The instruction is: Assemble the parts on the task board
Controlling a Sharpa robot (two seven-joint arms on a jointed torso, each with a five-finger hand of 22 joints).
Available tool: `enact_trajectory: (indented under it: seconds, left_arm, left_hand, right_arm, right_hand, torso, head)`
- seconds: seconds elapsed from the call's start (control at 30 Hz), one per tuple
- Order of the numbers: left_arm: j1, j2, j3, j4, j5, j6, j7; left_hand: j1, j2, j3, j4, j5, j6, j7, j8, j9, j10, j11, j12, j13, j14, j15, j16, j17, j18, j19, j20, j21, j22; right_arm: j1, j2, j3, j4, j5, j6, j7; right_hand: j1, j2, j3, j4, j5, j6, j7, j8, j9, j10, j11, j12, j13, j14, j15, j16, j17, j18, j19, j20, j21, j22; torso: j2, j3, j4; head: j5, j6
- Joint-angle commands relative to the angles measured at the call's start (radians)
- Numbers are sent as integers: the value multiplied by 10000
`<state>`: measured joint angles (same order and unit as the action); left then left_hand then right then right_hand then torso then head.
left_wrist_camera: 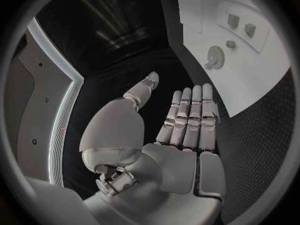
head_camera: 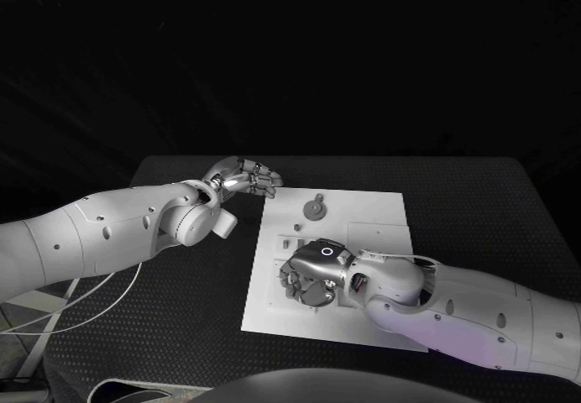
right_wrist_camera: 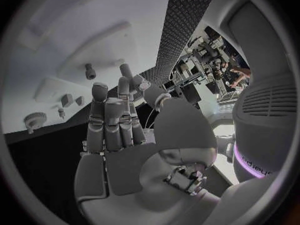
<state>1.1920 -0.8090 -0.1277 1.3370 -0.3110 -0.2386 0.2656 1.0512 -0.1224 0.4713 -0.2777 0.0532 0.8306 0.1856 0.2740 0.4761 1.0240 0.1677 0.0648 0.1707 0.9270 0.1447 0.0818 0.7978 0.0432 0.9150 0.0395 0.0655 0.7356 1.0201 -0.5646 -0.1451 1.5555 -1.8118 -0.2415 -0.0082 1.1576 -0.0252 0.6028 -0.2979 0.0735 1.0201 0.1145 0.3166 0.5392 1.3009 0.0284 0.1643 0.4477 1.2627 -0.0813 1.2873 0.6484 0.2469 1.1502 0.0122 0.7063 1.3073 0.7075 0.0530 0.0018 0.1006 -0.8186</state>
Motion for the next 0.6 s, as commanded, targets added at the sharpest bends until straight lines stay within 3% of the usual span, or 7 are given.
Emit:
enact_trajectory:
  seconds: [0.03, 0.6]
  left_arm:
    - [18, 16, 8, 10, 58, 114, 121]
    - [18, 39, 8, -27, 58, 169, 120]
  left_hand:
    - [-92, 42, 6, 14, -11, -14, 76, 67, 13, 30, 55, 33, -13, 9, 32, 21, -11, 156, -5, 98, 47, -16]
    - [-98, 47, 5, 18, -10, -18, 78, 70, 12, 34, 55, 32, -29, 3, 34, 20, -24, 155, -6, 98, 47, -25]
  right_arm:
    - [-14, 24, -2, -42, -186, 122, 73]
    - [-18, 38, -34, -231, -367, 213, -27]
  right_hand:
    - [46, 25, 9, 21, 36, 245, -113, 170, 331, 36, -35, 36, -13, 0, -52, -41, 10, 149, 17, -78, 7, 189]
    - [42, 26, 9, 20, 35, 242, -113, 170, 342, 37, -35, 35, -10, -1, -52, -39, 16, 149, 17, -79, 8, 191]
  torso:
    - [2, -2, 2]
    - [4, -5, 2]
  head:
    - [3, -6]
    - [7, -52]
